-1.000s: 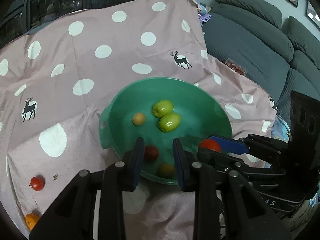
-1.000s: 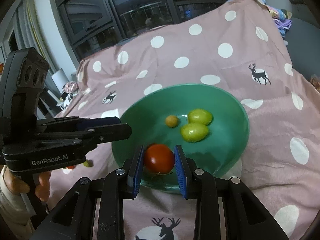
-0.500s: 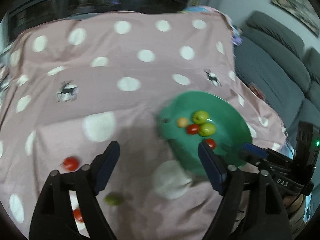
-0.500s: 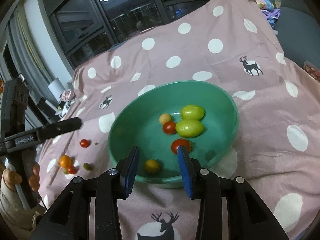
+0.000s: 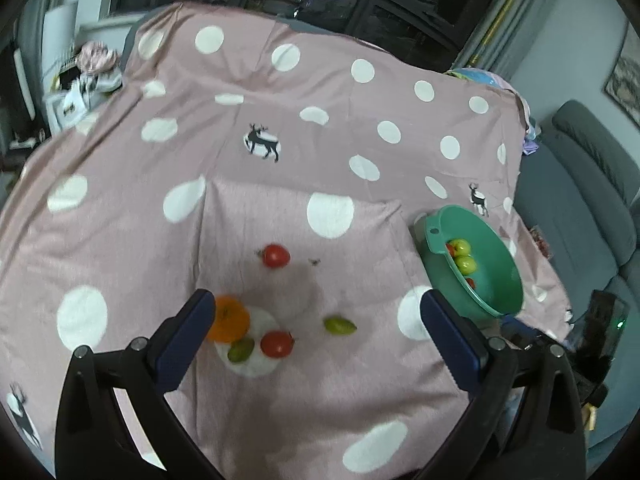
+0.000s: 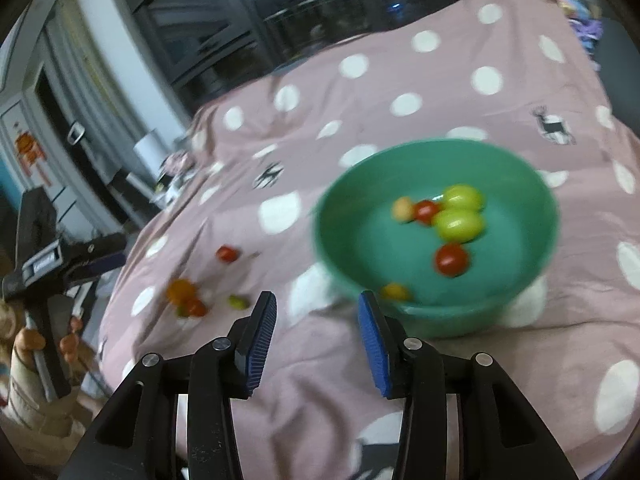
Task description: Organize fruits
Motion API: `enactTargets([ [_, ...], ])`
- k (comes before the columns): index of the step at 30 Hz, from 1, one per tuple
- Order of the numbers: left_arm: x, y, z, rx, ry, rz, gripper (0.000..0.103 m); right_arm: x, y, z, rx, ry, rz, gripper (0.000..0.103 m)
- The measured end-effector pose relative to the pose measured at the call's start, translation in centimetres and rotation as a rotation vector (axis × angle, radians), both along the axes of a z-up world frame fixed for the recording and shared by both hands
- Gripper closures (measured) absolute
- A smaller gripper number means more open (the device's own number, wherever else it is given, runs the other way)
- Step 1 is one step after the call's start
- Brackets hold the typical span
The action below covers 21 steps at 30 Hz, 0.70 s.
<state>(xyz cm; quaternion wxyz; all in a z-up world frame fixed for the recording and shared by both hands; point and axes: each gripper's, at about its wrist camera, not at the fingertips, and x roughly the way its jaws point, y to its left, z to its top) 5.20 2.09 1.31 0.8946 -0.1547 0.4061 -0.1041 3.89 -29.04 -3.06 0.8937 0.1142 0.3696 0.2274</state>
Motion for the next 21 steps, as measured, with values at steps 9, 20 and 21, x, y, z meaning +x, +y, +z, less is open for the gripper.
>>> enactTargets([
  [9,-2.0,1.7,-0.4,-0.210,-0.015,-0.014,0.000,-1.8,4.5,0.5,-0.073,-0.003,0.122,0.060],
  [20,-3.5,0.6,-1.9,-0.296,-0.052,-0.120,0.000,-3.1,6.2,0.8,-0.111,-0.004,0.142,0.059],
  [21,-3.5,0.6,-2.4,-0.301,-0.036,-0.126,0.000,-3.2,6.4,0.8,-0.114,-0.003,0.146,0.059],
])
